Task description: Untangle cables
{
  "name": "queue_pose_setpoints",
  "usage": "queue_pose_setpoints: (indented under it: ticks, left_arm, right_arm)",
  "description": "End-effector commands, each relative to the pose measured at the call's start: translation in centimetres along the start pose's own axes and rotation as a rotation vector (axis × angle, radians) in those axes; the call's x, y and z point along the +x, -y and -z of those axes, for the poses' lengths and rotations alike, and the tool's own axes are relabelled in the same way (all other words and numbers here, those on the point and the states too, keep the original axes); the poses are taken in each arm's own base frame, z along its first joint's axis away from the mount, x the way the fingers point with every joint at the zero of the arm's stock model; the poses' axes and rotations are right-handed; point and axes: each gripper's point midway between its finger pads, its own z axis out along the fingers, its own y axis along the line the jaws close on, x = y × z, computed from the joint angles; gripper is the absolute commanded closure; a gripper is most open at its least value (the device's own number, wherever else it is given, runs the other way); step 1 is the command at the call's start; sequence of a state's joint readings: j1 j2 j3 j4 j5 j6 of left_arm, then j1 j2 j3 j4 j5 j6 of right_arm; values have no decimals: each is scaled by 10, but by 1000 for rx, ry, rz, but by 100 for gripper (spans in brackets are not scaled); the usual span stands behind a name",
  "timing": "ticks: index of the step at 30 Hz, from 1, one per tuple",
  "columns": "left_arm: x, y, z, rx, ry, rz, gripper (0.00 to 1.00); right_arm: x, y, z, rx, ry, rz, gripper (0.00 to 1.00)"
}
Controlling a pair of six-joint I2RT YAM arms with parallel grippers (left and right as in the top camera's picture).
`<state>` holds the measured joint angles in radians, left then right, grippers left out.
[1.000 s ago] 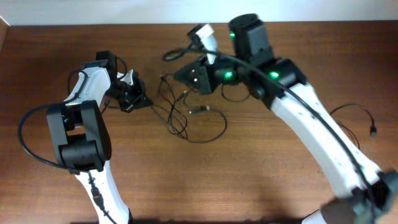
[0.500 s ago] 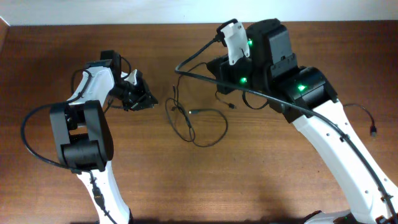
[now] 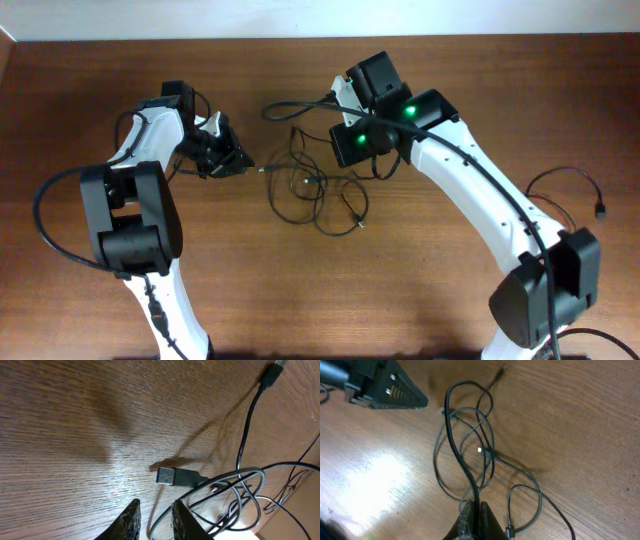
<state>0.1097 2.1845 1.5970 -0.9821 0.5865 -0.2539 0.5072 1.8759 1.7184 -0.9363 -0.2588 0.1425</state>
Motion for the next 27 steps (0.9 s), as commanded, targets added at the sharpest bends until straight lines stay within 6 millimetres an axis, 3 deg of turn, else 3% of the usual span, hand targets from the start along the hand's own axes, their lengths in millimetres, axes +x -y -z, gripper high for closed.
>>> queue_pose_setpoints:
  ticks: [1,7,13,15,18,24,26,27]
  left_arm:
    - [0,-1,-3,0,-6,-2,78]
    - [0,-1,-3,2,-7,-32,84]
    - [5,17,-7,77,-27,-132,78]
    - [6,21,-9,77,-26,-146,78]
    - [7,26,-13,76,-27,-164,75]
    - [8,29,-15,69,-28,-176,74]
    - [8,29,-15,69,-29,-177,73]
    - [8,29,-15,69,-28,-177,74]
  right_arm:
    - [7,18,-16,68,-39,-11,96]
    - [26,35,-48,120,-128,-87,96]
    - [39,51,-70,178,-183,-131,94]
    - [45,54,-79,182,-208,-136,88]
    - [49,55,-82,185,-225,-139,67]
    - [52,32,-83,53,-252,-158,49]
    - [52,35,-83,64,-250,-157,11]
    - [52,39,-83,88,-246,-154,1]
